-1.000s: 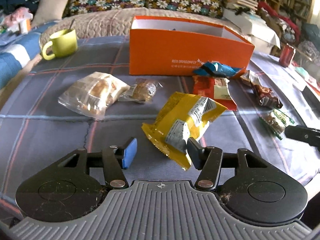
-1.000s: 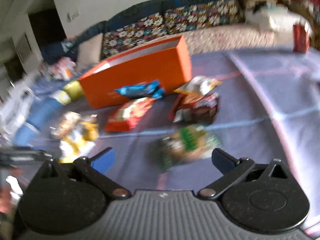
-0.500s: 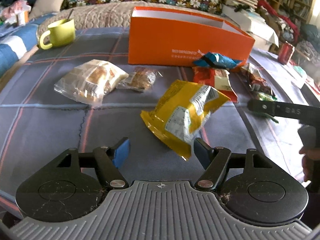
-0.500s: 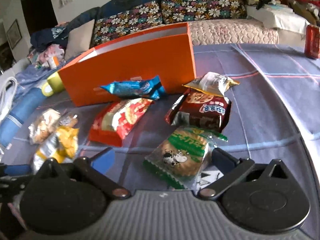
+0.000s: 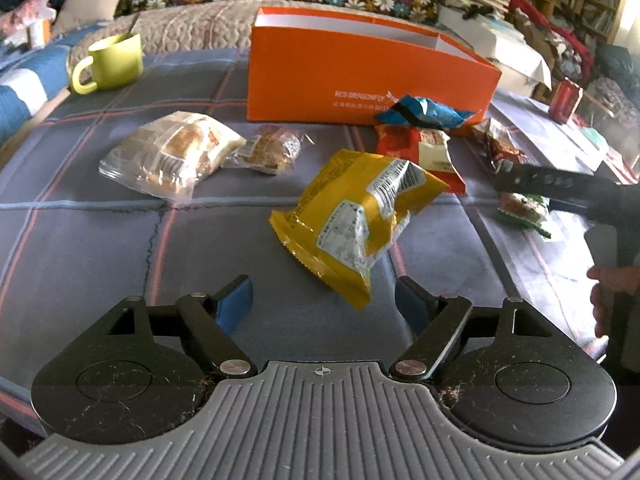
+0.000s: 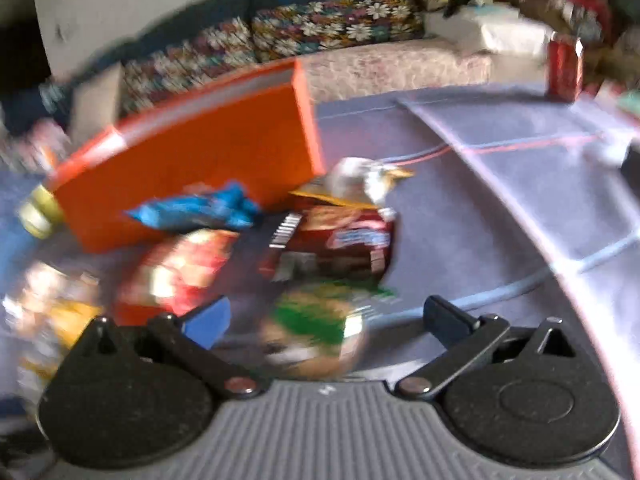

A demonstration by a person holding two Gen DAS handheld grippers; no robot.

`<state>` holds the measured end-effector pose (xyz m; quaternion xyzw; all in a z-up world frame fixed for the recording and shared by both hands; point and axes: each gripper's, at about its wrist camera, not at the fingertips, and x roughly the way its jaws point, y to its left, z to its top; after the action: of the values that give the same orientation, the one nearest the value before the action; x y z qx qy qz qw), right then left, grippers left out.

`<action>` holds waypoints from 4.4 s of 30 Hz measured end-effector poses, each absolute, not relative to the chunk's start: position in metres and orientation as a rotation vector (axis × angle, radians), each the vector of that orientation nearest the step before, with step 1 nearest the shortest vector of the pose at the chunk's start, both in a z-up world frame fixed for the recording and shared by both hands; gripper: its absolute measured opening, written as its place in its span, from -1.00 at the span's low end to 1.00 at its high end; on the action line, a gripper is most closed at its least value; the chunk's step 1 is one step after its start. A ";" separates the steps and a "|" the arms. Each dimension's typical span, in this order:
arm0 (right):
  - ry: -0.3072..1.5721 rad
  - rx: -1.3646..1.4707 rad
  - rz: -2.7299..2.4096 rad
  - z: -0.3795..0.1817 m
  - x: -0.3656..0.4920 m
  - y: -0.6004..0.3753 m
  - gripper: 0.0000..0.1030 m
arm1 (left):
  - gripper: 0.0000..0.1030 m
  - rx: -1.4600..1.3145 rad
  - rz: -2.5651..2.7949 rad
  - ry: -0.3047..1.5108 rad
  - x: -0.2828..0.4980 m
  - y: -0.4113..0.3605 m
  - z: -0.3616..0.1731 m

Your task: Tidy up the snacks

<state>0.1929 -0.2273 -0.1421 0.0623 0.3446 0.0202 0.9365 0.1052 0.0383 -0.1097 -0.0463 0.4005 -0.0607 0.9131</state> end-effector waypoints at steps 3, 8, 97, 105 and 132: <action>0.697 0.118 0.080 -0.143 0.188 -0.229 0.99 | 0.17 -0.090 -0.119 0.812 0.103 0.039 -0.108; 0.686 0.116 0.058 -0.144 0.171 -0.251 0.99 | 0.17 -0.101 -0.112 0.800 0.103 0.043 -0.104; 0.456 0.234 0.357 -0.059 0.238 -0.257 0.96 | 0.31 -0.040 -0.251 0.589 0.219 0.017 -0.045; 0.565 0.442 0.218 -0.110 0.185 -0.316 0.96 | 0.31 0.047 -0.283 0.689 0.191 -0.025 -0.083; 0.701 0.096 0.198 -0.140 0.241 -0.246 0.81 | -0.52 -0.140 -0.223 0.851 0.148 0.012 -0.112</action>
<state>0.2415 -0.2459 -0.1404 0.0471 0.3427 0.0967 0.9333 0.1481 0.0117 -0.1117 -0.0676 0.4115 -0.1079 0.9025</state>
